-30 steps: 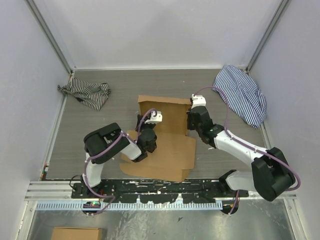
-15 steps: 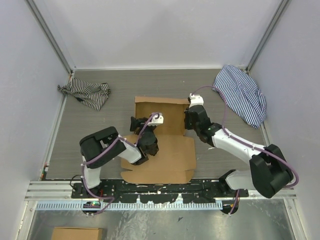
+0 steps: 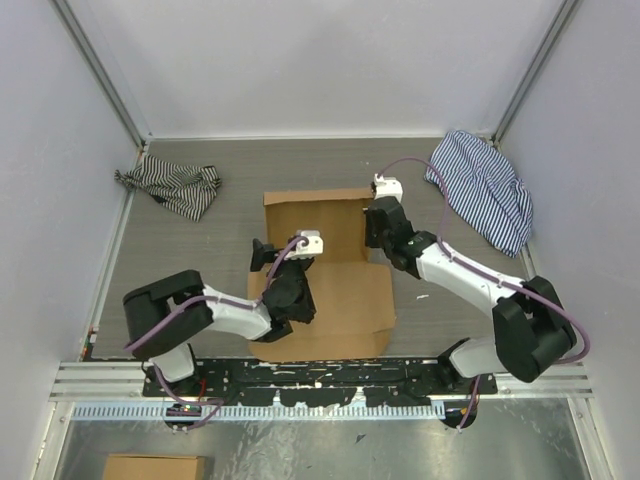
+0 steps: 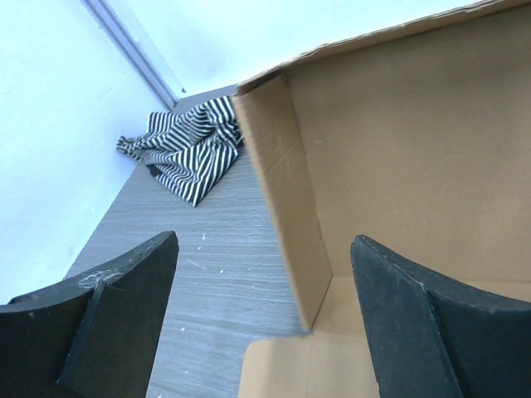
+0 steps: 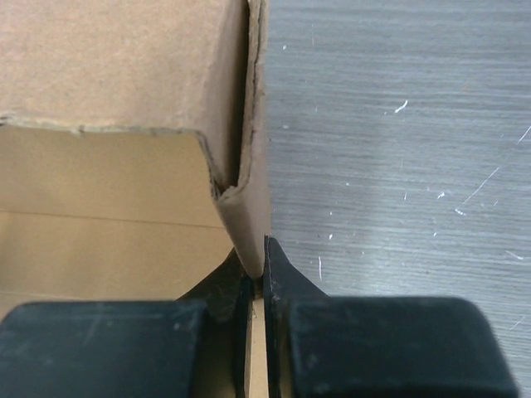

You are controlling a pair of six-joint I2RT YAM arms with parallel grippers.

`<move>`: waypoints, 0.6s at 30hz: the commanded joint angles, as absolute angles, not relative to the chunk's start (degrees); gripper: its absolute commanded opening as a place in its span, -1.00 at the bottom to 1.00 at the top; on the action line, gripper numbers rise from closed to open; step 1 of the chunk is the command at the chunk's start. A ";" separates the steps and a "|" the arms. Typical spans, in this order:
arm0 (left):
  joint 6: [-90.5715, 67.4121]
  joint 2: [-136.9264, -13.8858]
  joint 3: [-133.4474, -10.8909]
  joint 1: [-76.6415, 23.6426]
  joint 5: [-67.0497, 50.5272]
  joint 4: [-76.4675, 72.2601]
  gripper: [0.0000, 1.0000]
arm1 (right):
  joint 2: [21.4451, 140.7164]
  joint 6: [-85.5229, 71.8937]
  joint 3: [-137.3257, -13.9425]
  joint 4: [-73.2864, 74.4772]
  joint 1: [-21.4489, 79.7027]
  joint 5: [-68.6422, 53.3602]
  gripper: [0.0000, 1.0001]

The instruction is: Fold the paper box

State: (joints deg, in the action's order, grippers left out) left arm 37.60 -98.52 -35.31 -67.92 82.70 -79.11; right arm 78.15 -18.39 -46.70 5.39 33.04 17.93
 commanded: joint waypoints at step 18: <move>63.01 -56.77 -42.83 -80.15 97.13 -68.32 0.73 | 78.56 -16.71 -66.59 12.87 33.27 19.23 0.34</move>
State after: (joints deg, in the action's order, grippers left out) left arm 62.41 -66.72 -40.93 -78.39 89.60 -75.50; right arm 82.11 -17.89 -63.61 12.60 33.04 19.97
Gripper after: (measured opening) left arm 0.884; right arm 0.672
